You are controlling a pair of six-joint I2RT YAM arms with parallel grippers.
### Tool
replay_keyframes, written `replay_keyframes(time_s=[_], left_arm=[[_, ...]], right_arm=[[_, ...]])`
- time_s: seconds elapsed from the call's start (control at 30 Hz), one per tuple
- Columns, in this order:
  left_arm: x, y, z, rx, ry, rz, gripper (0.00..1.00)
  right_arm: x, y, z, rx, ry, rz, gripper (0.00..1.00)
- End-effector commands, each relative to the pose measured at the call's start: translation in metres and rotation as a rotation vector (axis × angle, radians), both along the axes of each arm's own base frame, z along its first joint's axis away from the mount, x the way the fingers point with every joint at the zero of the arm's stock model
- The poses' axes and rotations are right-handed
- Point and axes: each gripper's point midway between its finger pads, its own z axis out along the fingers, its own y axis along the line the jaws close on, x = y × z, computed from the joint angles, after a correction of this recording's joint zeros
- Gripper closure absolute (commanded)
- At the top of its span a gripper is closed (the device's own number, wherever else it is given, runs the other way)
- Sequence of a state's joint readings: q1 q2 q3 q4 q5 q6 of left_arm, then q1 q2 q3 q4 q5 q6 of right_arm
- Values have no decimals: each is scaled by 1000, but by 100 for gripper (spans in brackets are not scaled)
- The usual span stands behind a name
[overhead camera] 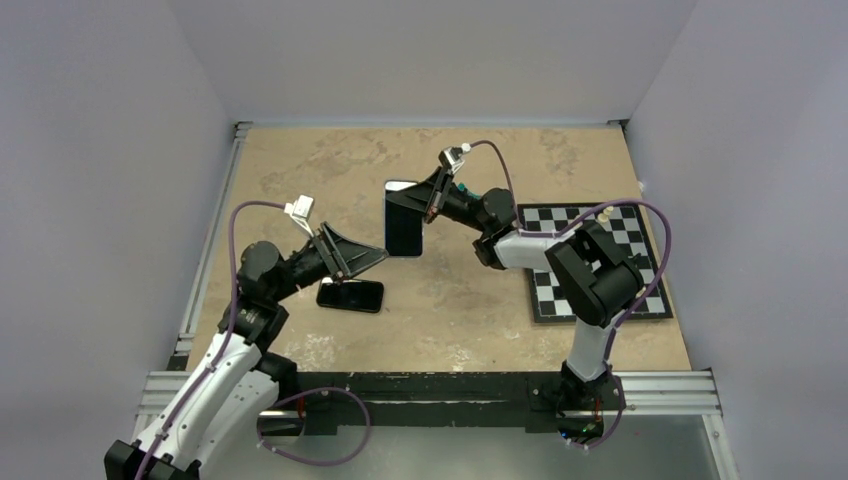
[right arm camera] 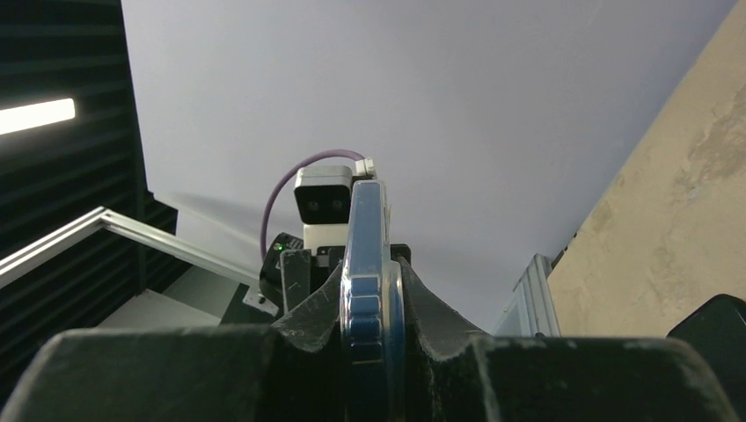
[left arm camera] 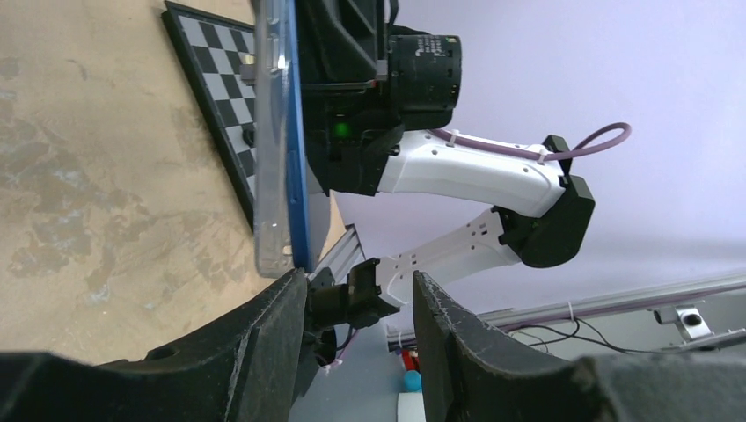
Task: Take the phone out of the phone case
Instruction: Remove the phone case from the phone.
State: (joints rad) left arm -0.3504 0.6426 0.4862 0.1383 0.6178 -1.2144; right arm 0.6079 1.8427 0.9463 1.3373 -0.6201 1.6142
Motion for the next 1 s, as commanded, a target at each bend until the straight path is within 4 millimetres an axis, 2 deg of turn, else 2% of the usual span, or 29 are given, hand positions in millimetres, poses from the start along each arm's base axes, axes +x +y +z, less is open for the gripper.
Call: replay_keyframes(time_s=[0.0,0.5,0.83,0.97], left_arm=[[-9,-5,27,-71,-88,-41,49],[0,-5,5,-38,-26,-13,48],[31,9,-14,13,29,170,51],[42,13,-7,-35,-7,226,57]], right_arm=[[-4,-3,43,75,-107,-29,100],[-9,6,60,91,-118,-30,100],[-28,17,64,92,-114,5,100],[-36,18,61,71,-120,20,100]])
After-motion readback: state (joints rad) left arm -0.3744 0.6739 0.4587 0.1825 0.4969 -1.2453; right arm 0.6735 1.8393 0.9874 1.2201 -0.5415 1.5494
